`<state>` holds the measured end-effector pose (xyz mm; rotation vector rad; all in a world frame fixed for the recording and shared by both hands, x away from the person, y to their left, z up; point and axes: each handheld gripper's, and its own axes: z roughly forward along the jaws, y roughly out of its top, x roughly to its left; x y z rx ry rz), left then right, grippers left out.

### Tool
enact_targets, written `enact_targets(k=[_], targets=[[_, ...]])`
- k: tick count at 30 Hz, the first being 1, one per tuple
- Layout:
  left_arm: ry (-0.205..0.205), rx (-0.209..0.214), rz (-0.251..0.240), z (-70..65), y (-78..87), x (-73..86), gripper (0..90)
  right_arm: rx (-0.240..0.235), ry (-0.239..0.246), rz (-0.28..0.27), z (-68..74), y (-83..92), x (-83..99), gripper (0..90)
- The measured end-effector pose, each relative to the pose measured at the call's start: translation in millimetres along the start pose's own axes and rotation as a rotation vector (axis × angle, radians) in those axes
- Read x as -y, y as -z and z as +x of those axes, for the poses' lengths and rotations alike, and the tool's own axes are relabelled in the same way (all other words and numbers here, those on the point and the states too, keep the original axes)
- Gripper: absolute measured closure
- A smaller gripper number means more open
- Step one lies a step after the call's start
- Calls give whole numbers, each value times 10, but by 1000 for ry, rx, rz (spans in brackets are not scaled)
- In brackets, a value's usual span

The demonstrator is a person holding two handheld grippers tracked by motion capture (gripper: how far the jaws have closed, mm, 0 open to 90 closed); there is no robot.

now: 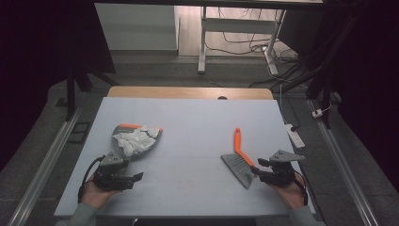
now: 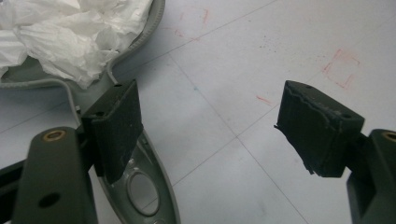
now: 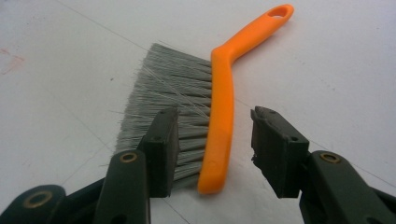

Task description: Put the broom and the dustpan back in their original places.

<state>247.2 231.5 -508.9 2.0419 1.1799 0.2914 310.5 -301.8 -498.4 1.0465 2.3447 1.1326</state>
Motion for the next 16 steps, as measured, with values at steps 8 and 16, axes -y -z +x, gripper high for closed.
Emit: enact_targets(k=[8, 16], targets=[[1, 1, 1, 3, -2, 3, 230, -7, 14, 6, 26, -7, -11, 517], [2, 1, 2, 11, -8, 2, 230, -7, 8, -4, 15, 10, -13, 517]])
